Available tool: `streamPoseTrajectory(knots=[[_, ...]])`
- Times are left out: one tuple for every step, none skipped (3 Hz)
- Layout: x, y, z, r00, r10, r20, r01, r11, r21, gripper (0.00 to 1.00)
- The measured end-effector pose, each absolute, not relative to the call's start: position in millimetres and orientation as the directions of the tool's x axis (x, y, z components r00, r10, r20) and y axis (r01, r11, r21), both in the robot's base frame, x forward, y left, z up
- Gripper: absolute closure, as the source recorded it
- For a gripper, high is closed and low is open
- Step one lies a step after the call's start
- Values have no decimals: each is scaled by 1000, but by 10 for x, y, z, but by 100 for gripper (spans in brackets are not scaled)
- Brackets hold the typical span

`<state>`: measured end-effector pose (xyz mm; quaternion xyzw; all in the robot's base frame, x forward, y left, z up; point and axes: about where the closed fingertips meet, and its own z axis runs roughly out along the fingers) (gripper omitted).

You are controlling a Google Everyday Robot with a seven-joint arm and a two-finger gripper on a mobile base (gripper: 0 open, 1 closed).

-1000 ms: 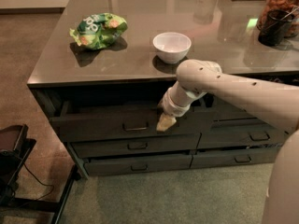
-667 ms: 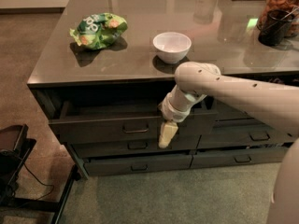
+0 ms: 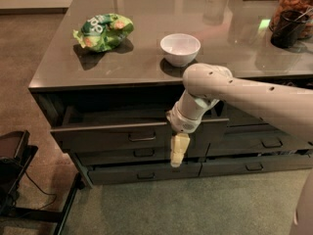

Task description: Open top drawer

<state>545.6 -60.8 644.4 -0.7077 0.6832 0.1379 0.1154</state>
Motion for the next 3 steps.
streamPoseTrajectory(knots=[[5265,-686,6556,29,-940,-341,-993,-67,100,0],[5118,-765,6666,30,-933,-359,-978,-102,182,0],[4930,-816,6712,18,-912,-410,-942,-153,299,0]])
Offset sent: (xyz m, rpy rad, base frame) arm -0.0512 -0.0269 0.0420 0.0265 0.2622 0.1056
